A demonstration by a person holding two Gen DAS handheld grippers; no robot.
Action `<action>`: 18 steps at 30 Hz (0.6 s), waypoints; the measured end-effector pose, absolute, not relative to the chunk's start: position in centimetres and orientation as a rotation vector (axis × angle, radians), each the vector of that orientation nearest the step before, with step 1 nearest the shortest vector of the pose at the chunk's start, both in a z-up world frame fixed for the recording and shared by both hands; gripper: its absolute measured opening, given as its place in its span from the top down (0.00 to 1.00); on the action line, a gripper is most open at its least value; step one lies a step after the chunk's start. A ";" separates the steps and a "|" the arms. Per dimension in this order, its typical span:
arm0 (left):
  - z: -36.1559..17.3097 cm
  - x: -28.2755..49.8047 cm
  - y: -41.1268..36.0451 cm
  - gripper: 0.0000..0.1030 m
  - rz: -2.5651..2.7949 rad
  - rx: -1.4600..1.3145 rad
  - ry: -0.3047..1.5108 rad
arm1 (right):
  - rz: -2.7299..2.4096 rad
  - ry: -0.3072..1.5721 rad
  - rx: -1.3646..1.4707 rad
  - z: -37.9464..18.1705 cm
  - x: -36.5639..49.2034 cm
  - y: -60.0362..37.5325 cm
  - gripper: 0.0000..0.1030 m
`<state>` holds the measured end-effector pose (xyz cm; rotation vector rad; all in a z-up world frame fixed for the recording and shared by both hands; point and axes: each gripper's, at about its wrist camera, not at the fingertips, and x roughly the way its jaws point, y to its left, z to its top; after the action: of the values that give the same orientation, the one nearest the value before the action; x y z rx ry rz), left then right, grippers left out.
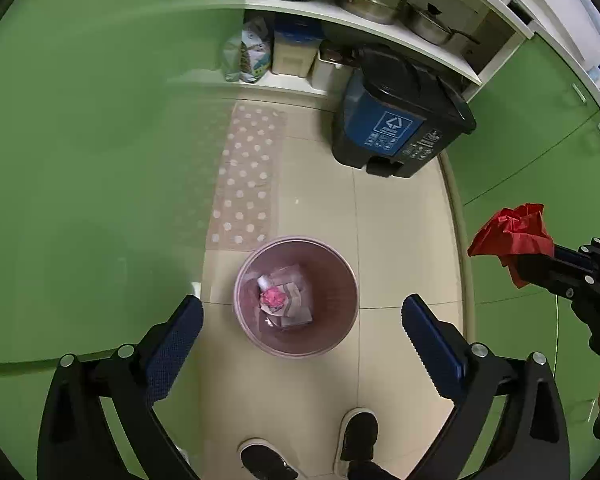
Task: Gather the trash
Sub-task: 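Open the right tool to drop the red cloth into the bin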
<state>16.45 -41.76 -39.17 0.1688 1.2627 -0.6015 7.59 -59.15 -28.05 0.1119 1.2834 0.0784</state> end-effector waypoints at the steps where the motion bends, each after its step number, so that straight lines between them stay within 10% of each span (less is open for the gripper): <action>1: -39.0 16.4 -41.5 0.07 -0.597 0.169 1.260 | 0.081 1.283 0.112 -28.1 7.7 -59.1 0.89; 13: -37.6 15.1 -39.1 0.07 -0.576 0.145 1.246 | 0.151 1.294 0.102 -29.5 9.9 -57.3 0.82; 14: -37.5 14.9 -39.0 0.07 -0.575 0.145 1.244 | 0.153 1.298 0.099 -29.7 10.2 -57.2 0.73; 16: -37.5 14.7 -38.9 0.07 -0.572 0.148 1.242 | 0.142 1.283 0.106 -29.8 10.7 -57.3 0.15; 18: -37.6 14.7 -38.7 0.07 -0.568 0.146 1.246 | 0.116 1.253 0.116 -29.6 10.8 -57.5 0.12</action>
<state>14.69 -38.69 -37.57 0.1463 1.2458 -0.5677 10.78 -57.50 -29.60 0.1161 1.2533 0.1156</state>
